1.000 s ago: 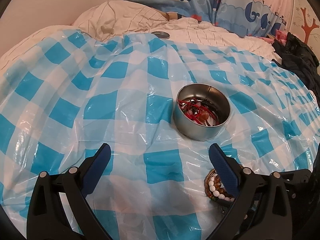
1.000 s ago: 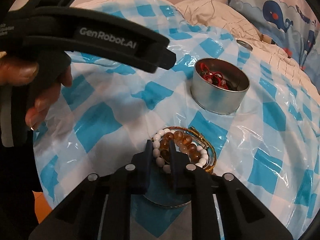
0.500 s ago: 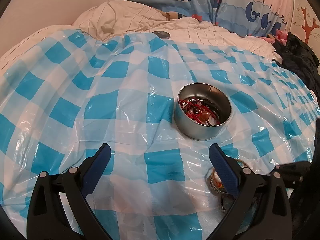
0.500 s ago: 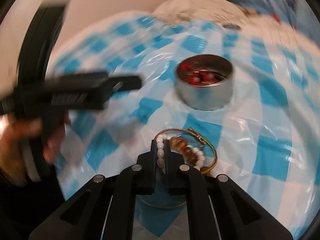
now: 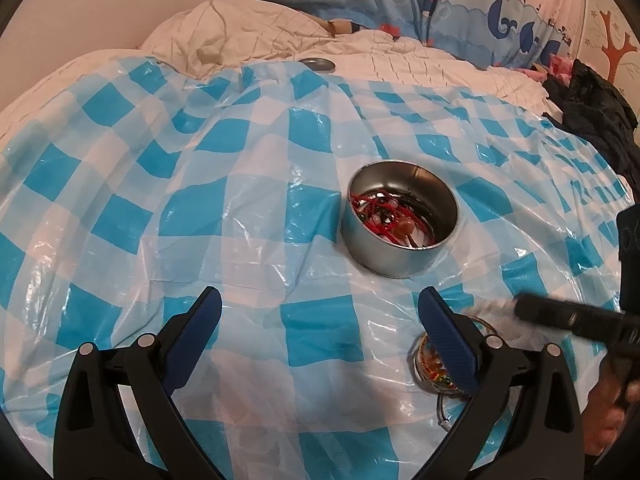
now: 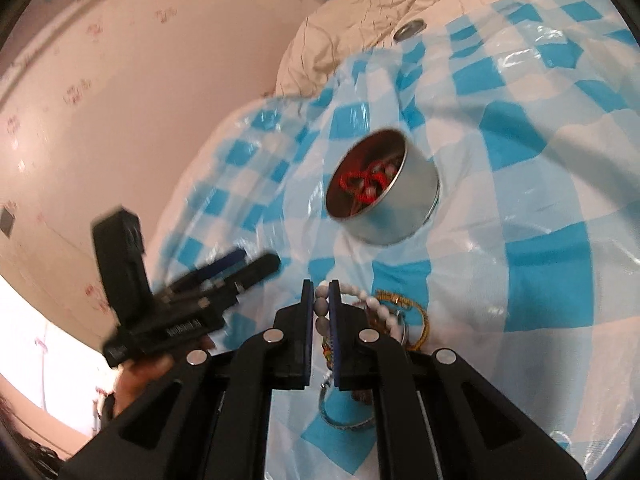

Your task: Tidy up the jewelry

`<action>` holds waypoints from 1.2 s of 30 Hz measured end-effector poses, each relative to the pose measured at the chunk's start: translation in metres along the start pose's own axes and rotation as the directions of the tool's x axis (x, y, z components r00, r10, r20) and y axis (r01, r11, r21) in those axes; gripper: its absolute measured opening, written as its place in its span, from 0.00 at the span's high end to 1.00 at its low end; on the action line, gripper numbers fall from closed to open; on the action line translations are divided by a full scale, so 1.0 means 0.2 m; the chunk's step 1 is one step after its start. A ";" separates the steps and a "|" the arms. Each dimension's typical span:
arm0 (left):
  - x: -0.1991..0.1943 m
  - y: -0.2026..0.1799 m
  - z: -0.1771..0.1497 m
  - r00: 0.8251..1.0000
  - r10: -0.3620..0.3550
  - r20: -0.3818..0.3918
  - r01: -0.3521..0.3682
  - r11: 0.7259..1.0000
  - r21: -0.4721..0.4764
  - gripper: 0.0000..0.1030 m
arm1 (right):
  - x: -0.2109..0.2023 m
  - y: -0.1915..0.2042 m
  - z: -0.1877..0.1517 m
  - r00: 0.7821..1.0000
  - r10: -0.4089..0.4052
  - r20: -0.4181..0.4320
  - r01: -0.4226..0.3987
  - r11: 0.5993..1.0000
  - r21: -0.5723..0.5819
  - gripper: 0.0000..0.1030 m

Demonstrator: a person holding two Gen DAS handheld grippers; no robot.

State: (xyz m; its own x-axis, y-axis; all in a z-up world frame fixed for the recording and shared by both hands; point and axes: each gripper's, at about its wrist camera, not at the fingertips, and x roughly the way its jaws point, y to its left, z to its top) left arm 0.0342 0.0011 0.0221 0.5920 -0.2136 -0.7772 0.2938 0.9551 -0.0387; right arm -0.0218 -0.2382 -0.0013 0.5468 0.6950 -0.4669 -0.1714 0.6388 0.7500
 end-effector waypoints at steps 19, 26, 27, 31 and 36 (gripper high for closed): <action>0.30 -0.23 -0.09 0.973 -0.132 -0.187 0.146 0.988 0.060 0.82 | -0.08 0.01 0.02 0.895 -0.431 0.111 0.445 0.879 -0.170 0.92; 0.21 -0.22 -0.07 0.946 -0.268 -0.181 0.278 0.960 0.031 1.00 | -0.07 -0.02 0.02 0.900 -0.424 0.098 0.435 0.887 -0.158 0.92; 0.20 -0.20 -0.07 0.935 -0.308 -0.176 0.313 0.950 0.002 1.00 | -0.07 -0.01 0.02 0.901 -0.424 0.098 0.434 0.887 -0.157 0.92; 0.22 -0.13 -0.05 0.936 -0.301 -0.185 0.297 0.954 -0.050 0.99 | -0.07 -0.01 0.01 0.906 -0.414 0.089 0.423 0.894 -0.149 0.92; 0.29 -0.12 -0.07 0.926 -0.308 -0.219 0.292 0.951 -0.101 0.46 | -0.07 -0.01 0.02 0.909 -0.408 0.082 0.416 0.899 -0.140 0.92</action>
State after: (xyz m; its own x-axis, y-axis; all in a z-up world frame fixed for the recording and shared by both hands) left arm 0.0505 -0.0321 -0.0305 0.2933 -0.4470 -0.8451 0.3765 0.8665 -0.3277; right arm -0.0263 -0.2500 0.0057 0.6346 0.3441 -0.6920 -0.0414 0.9093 0.4142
